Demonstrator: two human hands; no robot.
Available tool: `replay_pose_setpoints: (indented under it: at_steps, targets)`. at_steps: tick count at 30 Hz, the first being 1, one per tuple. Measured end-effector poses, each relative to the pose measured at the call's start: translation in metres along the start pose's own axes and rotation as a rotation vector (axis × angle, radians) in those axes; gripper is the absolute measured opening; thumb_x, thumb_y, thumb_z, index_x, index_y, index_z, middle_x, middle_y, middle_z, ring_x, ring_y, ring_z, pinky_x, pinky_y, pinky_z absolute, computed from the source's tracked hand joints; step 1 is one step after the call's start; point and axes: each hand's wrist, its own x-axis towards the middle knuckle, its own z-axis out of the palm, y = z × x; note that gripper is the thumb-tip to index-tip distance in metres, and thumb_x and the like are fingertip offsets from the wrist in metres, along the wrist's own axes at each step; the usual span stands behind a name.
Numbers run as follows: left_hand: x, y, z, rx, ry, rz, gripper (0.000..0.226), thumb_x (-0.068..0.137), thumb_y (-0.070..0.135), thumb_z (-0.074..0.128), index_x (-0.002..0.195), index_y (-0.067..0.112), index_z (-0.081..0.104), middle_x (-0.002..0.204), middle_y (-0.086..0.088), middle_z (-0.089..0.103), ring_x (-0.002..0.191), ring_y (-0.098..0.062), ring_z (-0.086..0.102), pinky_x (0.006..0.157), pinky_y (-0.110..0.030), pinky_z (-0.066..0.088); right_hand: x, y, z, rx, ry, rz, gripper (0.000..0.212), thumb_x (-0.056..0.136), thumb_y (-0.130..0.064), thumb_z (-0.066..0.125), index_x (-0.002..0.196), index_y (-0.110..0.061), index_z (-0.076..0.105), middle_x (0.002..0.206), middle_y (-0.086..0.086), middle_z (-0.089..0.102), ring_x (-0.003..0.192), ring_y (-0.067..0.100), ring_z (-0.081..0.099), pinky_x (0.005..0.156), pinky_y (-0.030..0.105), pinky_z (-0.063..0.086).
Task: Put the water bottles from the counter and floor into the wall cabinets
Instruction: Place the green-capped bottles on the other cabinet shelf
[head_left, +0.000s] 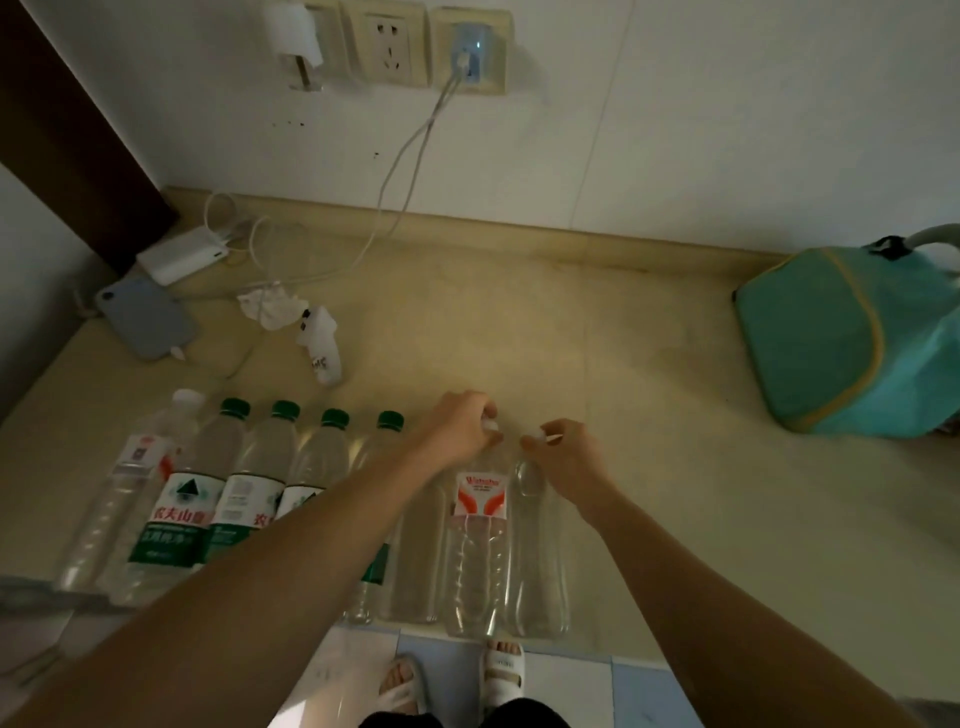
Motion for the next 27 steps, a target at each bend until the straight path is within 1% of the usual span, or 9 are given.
replay_pose_setpoints:
  at_steps: [2, 4, 6, 9, 12, 16, 19, 23, 27]
  targets:
    - [0.006, 0.005, 0.002, 0.036, -0.046, -0.031, 0.041, 0.094, 0.024, 0.068, 0.131, 0.010, 0.059, 0.127, -0.008, 0.064, 0.107, -0.021, 0.064, 0.080, -0.026, 0.050, 0.007, 0.003, 0.000, 0.067, -0.011, 0.023, 0.010, 0.086, -0.023, 0.072, 0.088, -0.015, 0.066, 0.081, 0.004, 0.071, 0.077, 0.020, 0.067, 0.065, 0.030, 0.053]
    - [0.010, 0.009, 0.003, 0.043, -0.067, -0.055, 0.037, 0.095, 0.021, 0.067, 0.130, 0.010, 0.060, 0.128, -0.010, 0.064, 0.110, -0.022, 0.063, 0.086, -0.029, 0.052, 0.010, 0.006, -0.003, 0.099, -0.035, 0.020, 0.010, 0.086, -0.021, 0.072, 0.078, -0.019, 0.066, 0.067, -0.002, 0.068, 0.061, 0.011, 0.062, 0.050, 0.019, 0.047]
    - [0.014, 0.010, 0.003, 0.022, -0.076, -0.043, 0.034, 0.095, 0.017, 0.066, 0.128, 0.011, 0.062, 0.130, -0.009, 0.064, 0.115, -0.022, 0.062, 0.094, -0.032, 0.052, 0.011, 0.009, -0.008, 0.135, -0.060, 0.017, 0.008, 0.086, -0.019, 0.071, 0.079, -0.016, 0.069, 0.063, -0.003, 0.067, 0.053, 0.006, 0.060, 0.046, 0.016, 0.045]
    - [0.015, 0.012, -0.001, -0.045, -0.067, 0.001, 0.030, 0.093, 0.014, 0.068, 0.124, 0.013, 0.066, 0.126, -0.006, 0.066, 0.113, -0.018, 0.062, 0.092, -0.028, 0.051, 0.008, 0.009, -0.023, 0.210, -0.068, -0.020, 0.004, 0.087, -0.017, 0.072, 0.085, -0.013, 0.073, 0.064, -0.002, 0.067, 0.054, 0.006, 0.058, 0.052, 0.020, 0.047]
    - [0.015, 0.020, -0.018, -0.132, 0.016, 0.061, 0.030, 0.091, 0.014, 0.072, 0.121, 0.014, 0.069, 0.122, -0.002, 0.069, 0.108, -0.013, 0.064, 0.097, -0.029, 0.051, 0.005, 0.000, -0.048, 0.252, -0.032, -0.140, 0.009, 0.089, -0.019, 0.071, 0.093, -0.012, 0.074, 0.068, -0.004, 0.066, 0.062, 0.008, 0.057, 0.058, 0.017, 0.045]
    - [0.007, 0.032, -0.054, -0.158, 0.156, 0.210, 0.026, 0.088, 0.020, 0.074, 0.114, 0.024, 0.072, 0.111, 0.013, 0.069, 0.094, 0.003, 0.061, 0.077, -0.015, 0.045, -0.005, -0.018, -0.086, 0.235, 0.113, -0.375, 0.020, 0.090, -0.021, 0.072, 0.110, -0.017, 0.073, 0.088, -0.008, 0.071, 0.075, -0.001, 0.063, 0.068, 0.011, 0.049]
    - [-0.006, 0.040, -0.073, -0.161, 0.224, 0.297, 0.026, 0.085, 0.022, 0.078, 0.109, 0.031, 0.071, 0.104, 0.023, 0.066, 0.091, 0.009, 0.061, 0.072, -0.011, 0.043, -0.019, -0.025, -0.104, 0.161, 0.198, -0.550, 0.028, 0.087, -0.022, 0.076, 0.113, -0.026, 0.070, 0.096, -0.017, 0.069, 0.088, -0.006, 0.064, 0.073, 0.008, 0.051]
    - [-0.022, 0.050, -0.076, -0.183, 0.315, 0.420, 0.033, 0.079, 0.015, 0.082, 0.107, 0.028, 0.071, 0.103, 0.020, 0.063, 0.094, 0.008, 0.060, 0.077, -0.012, 0.047, -0.029, -0.029, -0.108, 0.150, 0.204, -0.636, 0.035, 0.081, -0.020, 0.082, 0.109, -0.035, 0.068, 0.100, -0.018, 0.070, 0.090, -0.002, 0.065, 0.080, 0.018, 0.054]
    - [-0.037, 0.054, -0.066, -0.188, 0.406, 0.490, 0.037, 0.076, 0.011, 0.084, 0.110, 0.018, 0.071, 0.106, 0.013, 0.062, 0.098, -0.003, 0.062, 0.089, -0.025, 0.054, -0.034, -0.027, -0.104, 0.138, 0.195, -0.678, 0.041, 0.079, -0.023, 0.083, 0.102, -0.051, 0.064, 0.102, -0.026, 0.069, 0.099, -0.004, 0.065, 0.089, 0.025, 0.054]
